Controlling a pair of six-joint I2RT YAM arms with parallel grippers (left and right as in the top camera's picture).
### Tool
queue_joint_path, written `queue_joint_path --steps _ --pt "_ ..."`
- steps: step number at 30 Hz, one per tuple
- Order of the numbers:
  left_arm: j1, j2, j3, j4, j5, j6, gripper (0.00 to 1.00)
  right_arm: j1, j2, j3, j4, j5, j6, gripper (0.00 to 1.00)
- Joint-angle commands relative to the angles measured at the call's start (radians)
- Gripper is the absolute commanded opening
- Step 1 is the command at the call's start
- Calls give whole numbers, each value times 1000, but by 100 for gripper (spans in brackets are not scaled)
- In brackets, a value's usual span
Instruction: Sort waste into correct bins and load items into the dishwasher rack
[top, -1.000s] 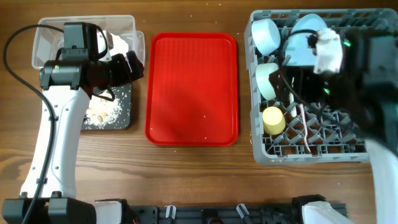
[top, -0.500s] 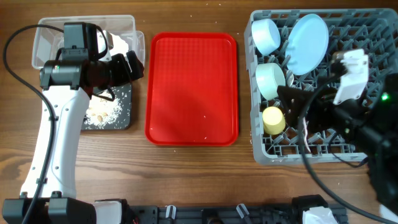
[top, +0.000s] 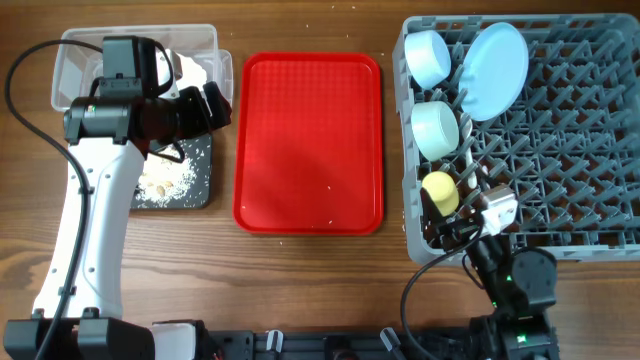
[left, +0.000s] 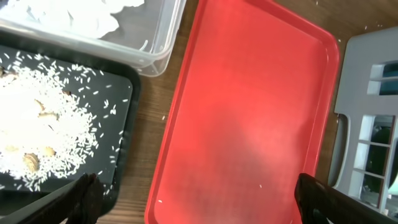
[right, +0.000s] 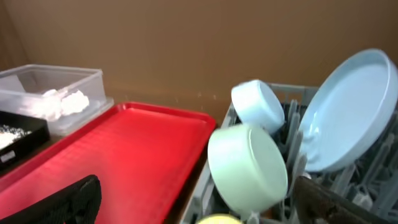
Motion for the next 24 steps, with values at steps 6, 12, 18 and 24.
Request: queue_joint_path --steps 6,12,18,24 --pt "5 -2 9 1 1 -5 100 -3 -200 -79 -14 27 -11 100" --pt "5 -2 9 1 1 -5 100 -3 -188 -79 -31 27 -12 100" --pt "5 -2 9 1 1 -5 100 -3 -186 -79 -31 27 -12 100" --pt "9 -5 9 -5 -25 10 100 -3 -186 -79 -31 27 -12 100"
